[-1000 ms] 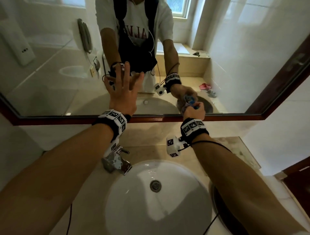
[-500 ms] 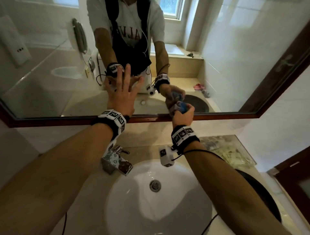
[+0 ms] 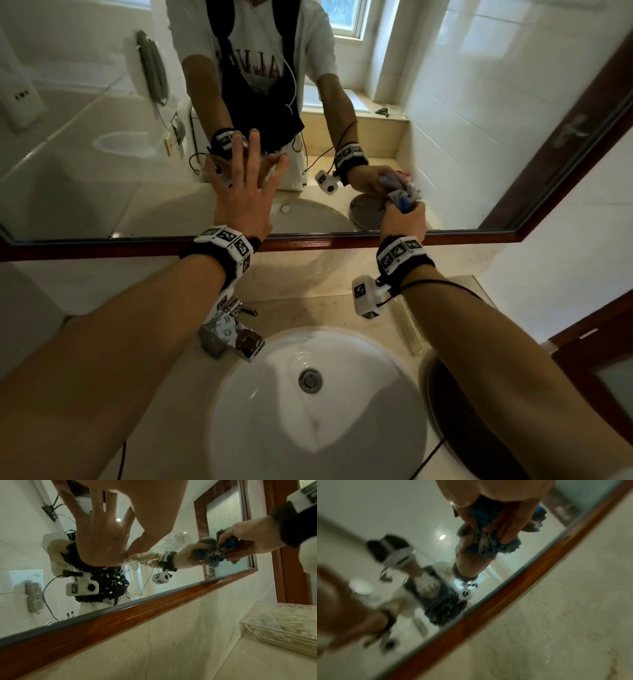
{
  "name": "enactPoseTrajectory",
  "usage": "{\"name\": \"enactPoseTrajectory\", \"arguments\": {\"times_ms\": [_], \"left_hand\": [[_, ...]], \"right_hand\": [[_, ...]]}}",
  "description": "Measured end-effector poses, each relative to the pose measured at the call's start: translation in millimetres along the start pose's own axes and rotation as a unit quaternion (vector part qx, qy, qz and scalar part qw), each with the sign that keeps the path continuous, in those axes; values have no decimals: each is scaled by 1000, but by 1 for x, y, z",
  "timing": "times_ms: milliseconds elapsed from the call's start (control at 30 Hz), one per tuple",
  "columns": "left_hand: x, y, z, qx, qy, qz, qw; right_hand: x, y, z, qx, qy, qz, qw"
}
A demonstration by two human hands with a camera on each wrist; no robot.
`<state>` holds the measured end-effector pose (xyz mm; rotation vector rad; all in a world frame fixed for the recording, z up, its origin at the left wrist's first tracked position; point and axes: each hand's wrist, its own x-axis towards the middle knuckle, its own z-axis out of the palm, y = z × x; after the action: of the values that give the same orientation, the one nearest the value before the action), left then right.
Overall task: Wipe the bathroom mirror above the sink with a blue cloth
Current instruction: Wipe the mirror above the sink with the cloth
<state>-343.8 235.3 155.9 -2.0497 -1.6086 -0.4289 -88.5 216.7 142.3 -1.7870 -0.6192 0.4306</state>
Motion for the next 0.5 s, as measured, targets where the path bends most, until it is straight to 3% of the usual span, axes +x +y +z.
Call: {"name": "enactPoseTrajectory", "arguments": {"times_ms": [133,300,400,500], "left_hand": [[-1,2,0,-5,2,-6,1000],[-1,2,3,-8,12,-4,1000],[-1,2,3,-10,11,-5,1000],[-1,1,4,-11,18,0,1000]], "right_hand": [[-38,4,31,-46,-86,-101,990],[-76,11,62,-96,-165,-150,970],[-85,15,63,-103,-183,-162,964],[-68,11,47,-118,-154,-156,969]]}}
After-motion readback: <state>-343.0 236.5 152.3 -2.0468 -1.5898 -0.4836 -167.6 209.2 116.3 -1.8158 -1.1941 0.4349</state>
